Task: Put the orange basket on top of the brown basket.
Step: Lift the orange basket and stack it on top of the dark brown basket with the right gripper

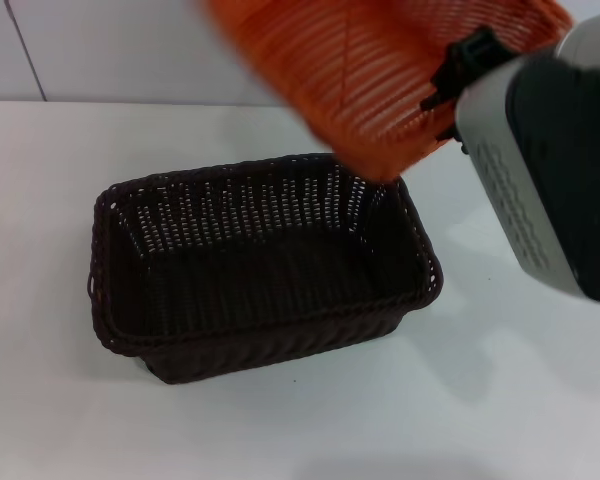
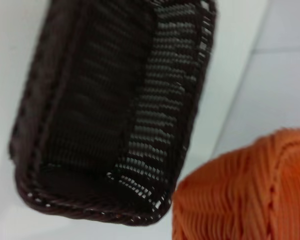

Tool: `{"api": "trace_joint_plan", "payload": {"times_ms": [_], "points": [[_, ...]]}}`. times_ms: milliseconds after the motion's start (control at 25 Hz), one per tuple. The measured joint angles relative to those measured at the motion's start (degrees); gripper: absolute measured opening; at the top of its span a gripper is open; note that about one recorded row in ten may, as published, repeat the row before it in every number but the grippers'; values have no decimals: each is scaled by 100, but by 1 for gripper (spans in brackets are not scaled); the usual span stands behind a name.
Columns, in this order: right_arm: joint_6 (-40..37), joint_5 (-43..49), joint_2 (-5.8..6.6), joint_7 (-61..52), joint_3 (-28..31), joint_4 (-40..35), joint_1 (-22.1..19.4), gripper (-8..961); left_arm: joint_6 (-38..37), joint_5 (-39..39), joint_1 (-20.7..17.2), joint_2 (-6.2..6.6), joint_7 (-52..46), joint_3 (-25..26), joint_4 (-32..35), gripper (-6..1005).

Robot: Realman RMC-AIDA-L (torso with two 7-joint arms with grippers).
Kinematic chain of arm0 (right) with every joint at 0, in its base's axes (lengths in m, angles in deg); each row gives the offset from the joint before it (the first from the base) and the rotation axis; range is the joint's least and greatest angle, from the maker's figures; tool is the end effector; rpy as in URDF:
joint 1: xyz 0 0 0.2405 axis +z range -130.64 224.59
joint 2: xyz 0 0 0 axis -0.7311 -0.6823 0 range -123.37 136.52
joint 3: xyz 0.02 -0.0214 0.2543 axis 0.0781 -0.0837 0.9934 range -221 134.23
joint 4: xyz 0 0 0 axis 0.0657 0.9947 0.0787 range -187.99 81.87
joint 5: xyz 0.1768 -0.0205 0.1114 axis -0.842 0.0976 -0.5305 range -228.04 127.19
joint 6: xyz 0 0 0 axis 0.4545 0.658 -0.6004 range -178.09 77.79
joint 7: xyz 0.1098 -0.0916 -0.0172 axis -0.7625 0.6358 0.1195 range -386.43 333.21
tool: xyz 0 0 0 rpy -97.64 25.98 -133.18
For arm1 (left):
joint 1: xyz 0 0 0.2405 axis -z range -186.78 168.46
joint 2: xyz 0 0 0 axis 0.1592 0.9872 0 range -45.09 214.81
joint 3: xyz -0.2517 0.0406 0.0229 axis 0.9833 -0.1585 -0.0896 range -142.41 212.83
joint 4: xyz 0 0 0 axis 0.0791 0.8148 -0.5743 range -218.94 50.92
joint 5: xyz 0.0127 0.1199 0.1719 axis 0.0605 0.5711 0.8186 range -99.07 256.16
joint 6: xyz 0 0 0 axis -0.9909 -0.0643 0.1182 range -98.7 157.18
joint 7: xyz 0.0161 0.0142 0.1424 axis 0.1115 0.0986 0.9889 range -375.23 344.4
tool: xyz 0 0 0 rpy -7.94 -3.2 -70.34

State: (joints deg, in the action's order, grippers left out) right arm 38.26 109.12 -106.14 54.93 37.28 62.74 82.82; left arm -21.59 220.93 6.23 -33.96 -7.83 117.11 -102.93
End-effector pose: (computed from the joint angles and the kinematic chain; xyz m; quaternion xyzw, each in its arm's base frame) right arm 0.0439 0.3276 0.0474 -0.8205 -0.4227 -0.2949 0.2473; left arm -0.4017 0.3067 0.0304 -0.5830 -0.3152 -0.1570 0.7322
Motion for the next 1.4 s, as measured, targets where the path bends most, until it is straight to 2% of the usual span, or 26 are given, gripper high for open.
{"api": "trace_joint_plan", "payload": {"times_ms": [120,280,560,960,1400], "points": [[-170,-87,181,240,-295,13,-47,208,0,0,-37,-1,-268,3,0,802],[-202,-103,357,293,-836,-43,-57,207,13,0,-51,-1,-421,4,22,802],[-262,-28,568,300,-1351,-255,-60,203,100,-11,-55,-23,-466,-86,-17,803],[-587,65,630,305,-1540,-429,22,189,101,-20,-66,-27,-758,-230,-22,803],[-651,96,608,235,-1878,-335,28,175,101,-86,-72,-27,-759,-227,29,803]]}}
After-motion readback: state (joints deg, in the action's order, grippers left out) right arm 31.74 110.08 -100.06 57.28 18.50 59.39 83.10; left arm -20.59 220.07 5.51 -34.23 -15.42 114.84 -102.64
